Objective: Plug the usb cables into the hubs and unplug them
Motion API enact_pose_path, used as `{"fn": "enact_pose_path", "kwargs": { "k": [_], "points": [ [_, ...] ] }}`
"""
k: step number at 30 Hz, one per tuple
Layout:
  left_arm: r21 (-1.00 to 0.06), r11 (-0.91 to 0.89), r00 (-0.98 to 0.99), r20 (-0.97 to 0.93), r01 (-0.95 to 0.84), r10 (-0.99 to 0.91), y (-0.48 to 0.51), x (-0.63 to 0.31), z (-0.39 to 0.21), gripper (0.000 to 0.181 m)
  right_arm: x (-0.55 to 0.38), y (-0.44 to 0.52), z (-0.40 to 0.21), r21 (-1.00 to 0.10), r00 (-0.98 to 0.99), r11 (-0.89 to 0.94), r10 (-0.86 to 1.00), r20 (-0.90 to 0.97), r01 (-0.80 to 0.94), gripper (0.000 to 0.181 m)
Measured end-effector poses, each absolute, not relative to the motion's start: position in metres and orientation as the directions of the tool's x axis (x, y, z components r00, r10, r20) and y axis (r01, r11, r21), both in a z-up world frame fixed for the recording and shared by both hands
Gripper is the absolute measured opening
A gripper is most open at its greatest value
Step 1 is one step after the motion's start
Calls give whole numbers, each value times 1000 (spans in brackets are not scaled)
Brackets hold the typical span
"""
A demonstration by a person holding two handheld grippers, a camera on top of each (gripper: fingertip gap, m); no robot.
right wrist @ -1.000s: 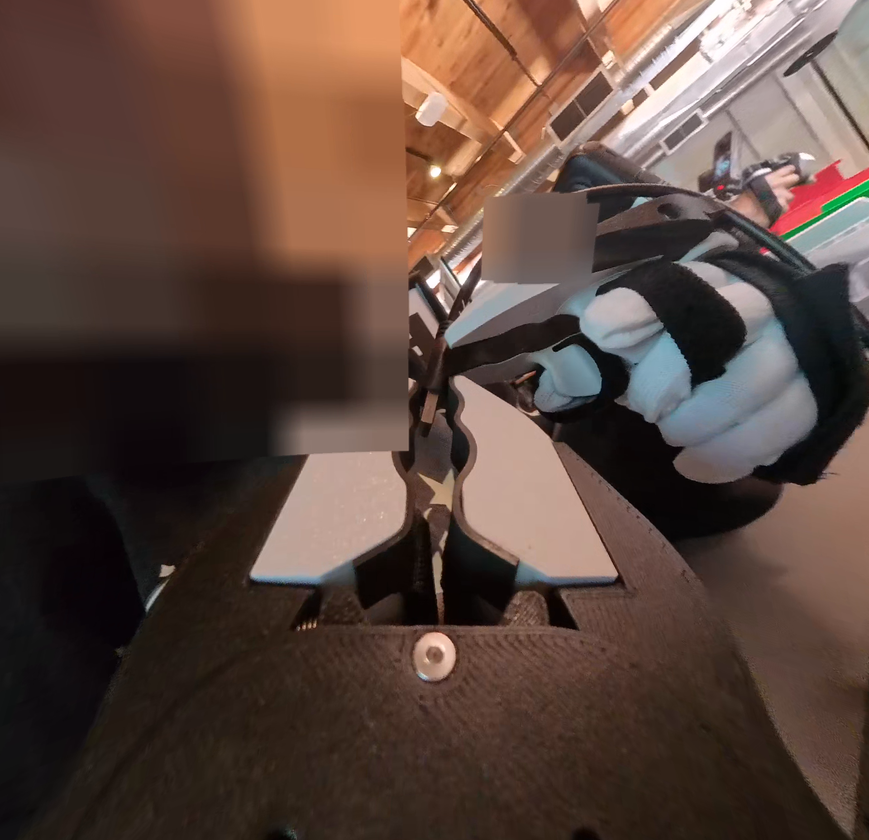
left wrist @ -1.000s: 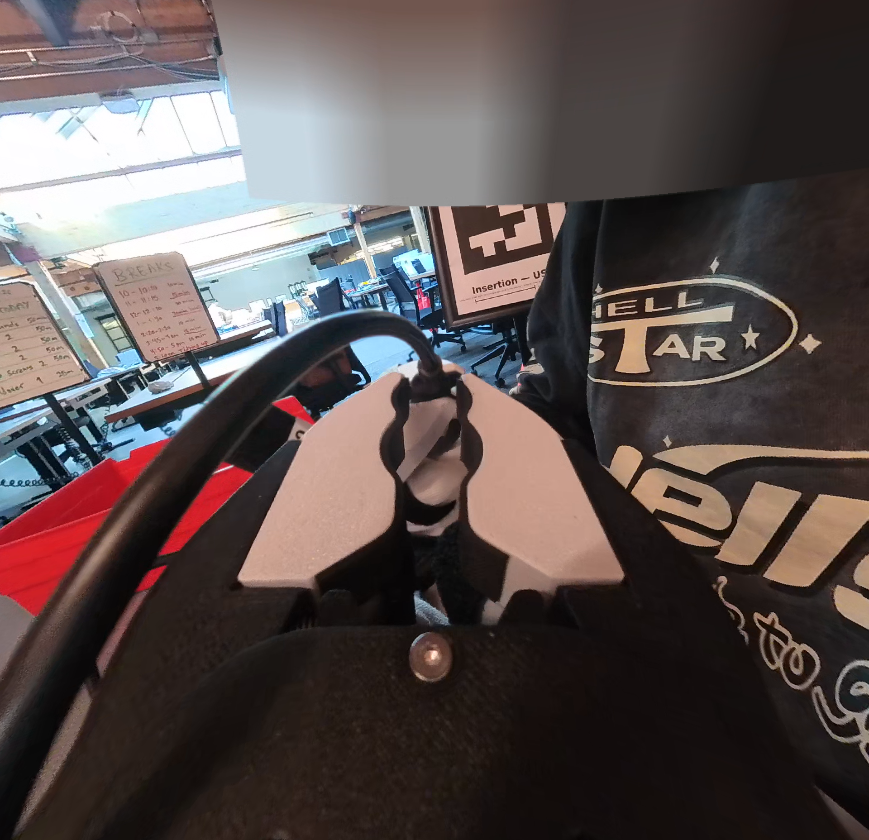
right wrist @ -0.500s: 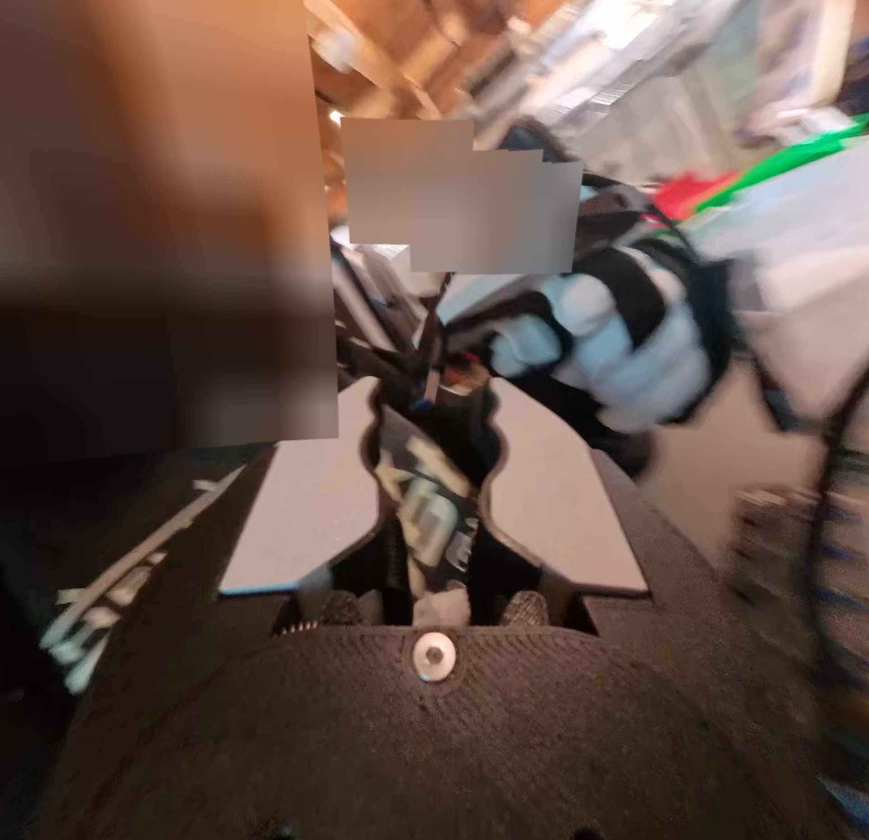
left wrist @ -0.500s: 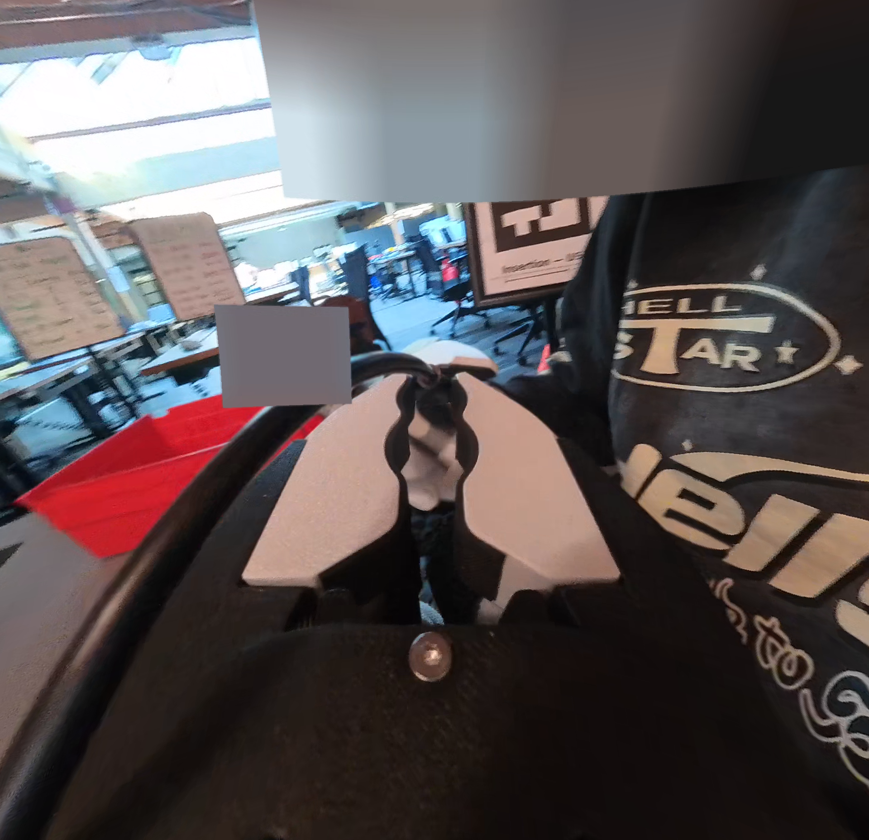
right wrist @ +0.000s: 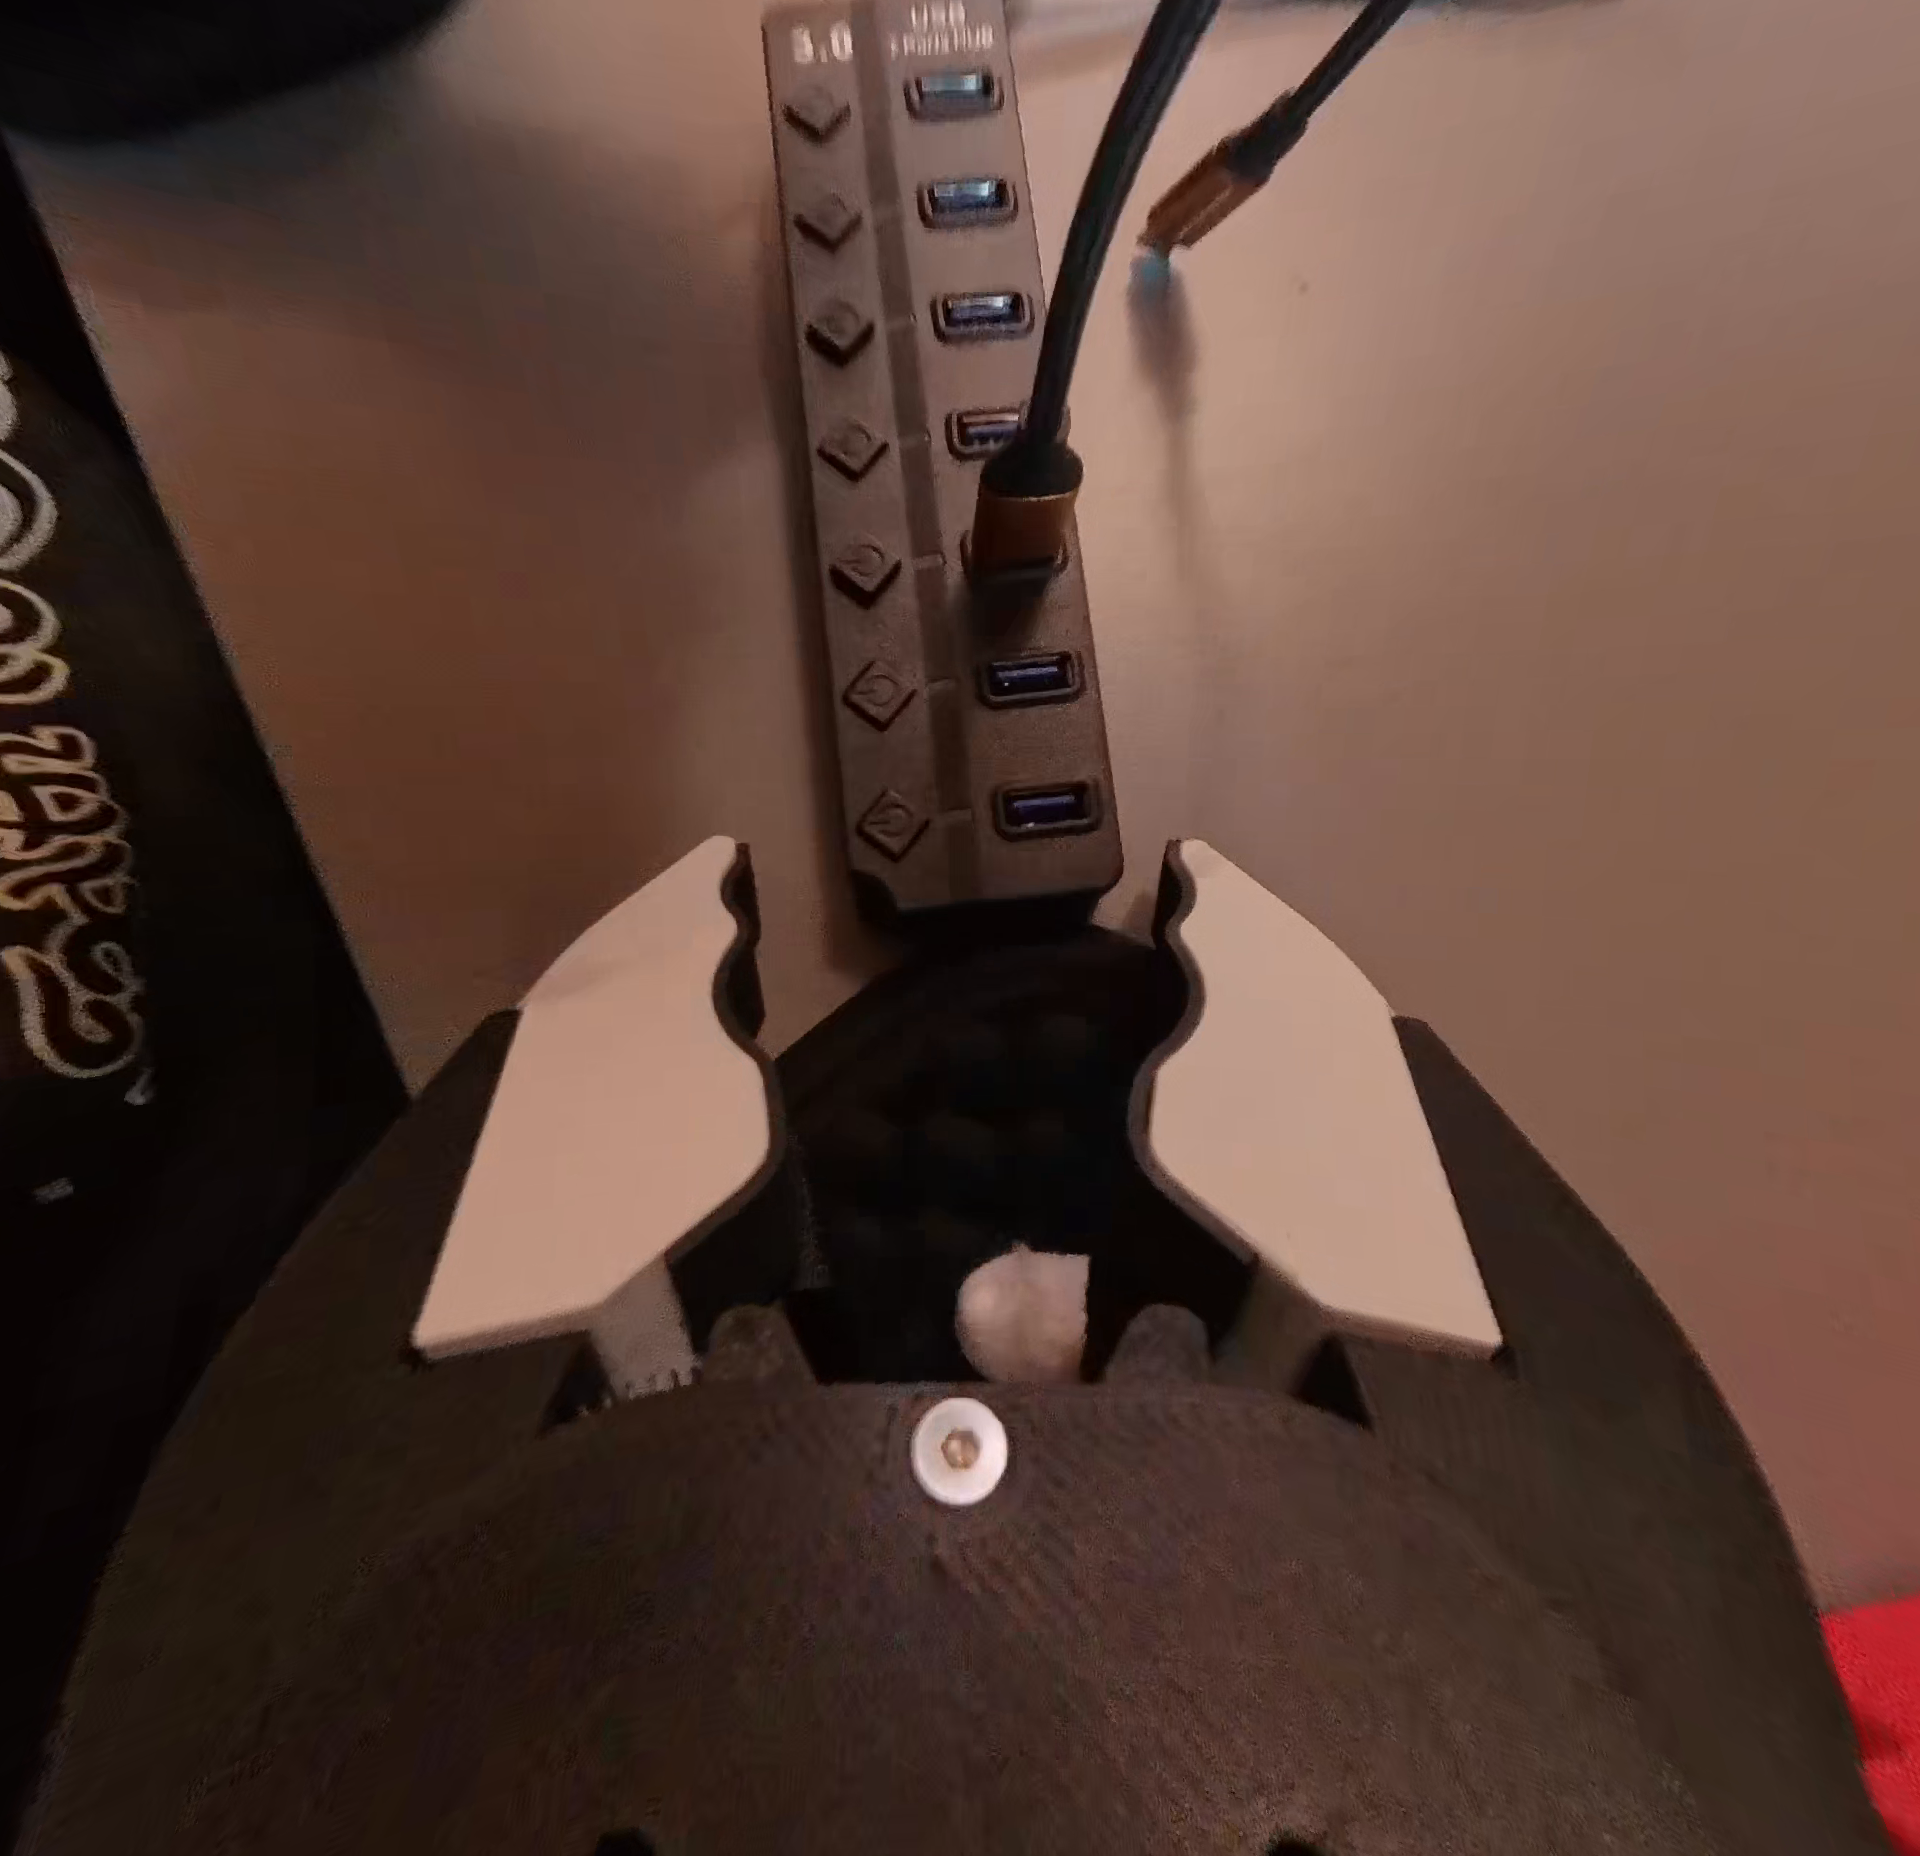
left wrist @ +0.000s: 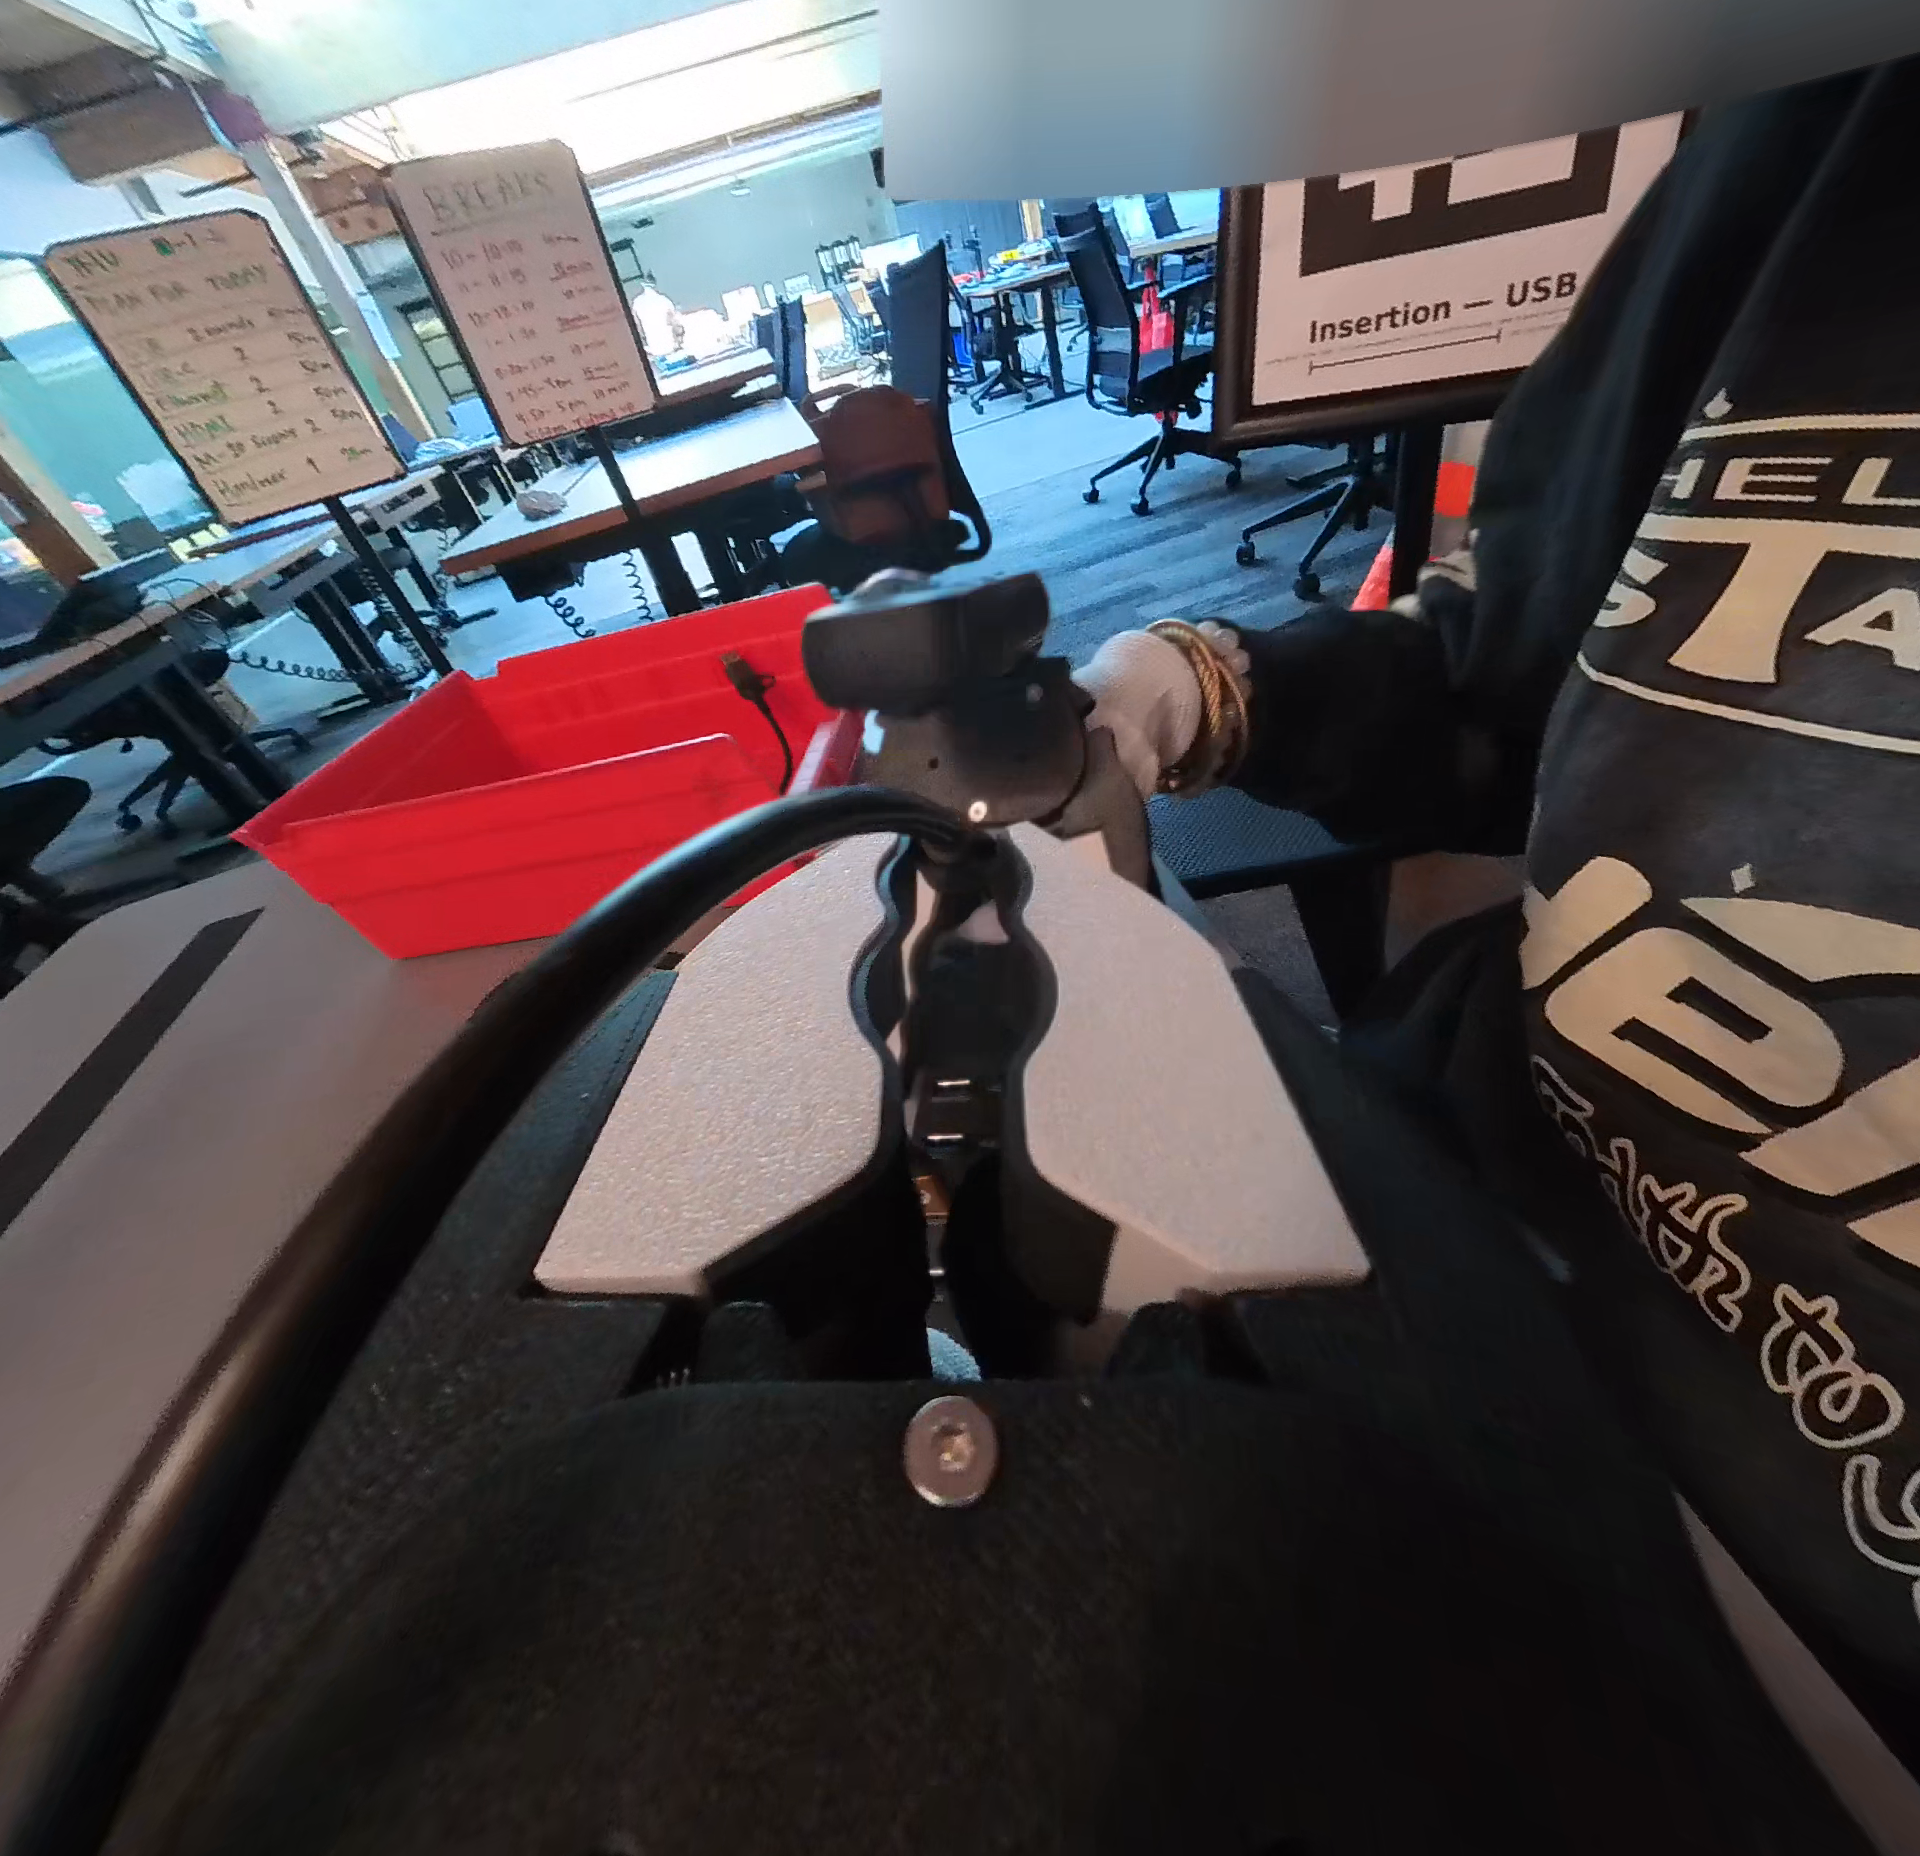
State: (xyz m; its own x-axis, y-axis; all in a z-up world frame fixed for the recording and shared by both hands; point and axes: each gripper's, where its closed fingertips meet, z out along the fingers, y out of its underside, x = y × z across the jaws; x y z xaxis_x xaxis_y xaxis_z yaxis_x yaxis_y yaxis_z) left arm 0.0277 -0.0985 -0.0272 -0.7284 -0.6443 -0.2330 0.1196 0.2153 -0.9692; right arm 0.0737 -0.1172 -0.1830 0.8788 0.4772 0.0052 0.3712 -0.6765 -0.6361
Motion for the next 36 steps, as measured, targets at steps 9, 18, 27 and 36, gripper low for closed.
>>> {"fn": "enact_pose_path", "kwargs": {
  "k": [9,18,27,36],
  "points": [
    [-944,330,-711,-240,12,-661,-98,33,-46,14,69,-101,-145,-771,868,-533,494,50,348,54],
    [-892,448,-661,-301,-60,-687,-116,43,-52,14,49,-109,-97,-746,835,-448,484,261,492,54],
    [-907,414,-699,-347,80,-625,-120,39,-52,13,42,-107,-91,-755,822,-415,496,280,508,54],
    [-862,490,-700,-428,127,-572,-115,40,-50,14,37,-108,-88,-766,804,-382,523,283,518,53]
  ]
}}
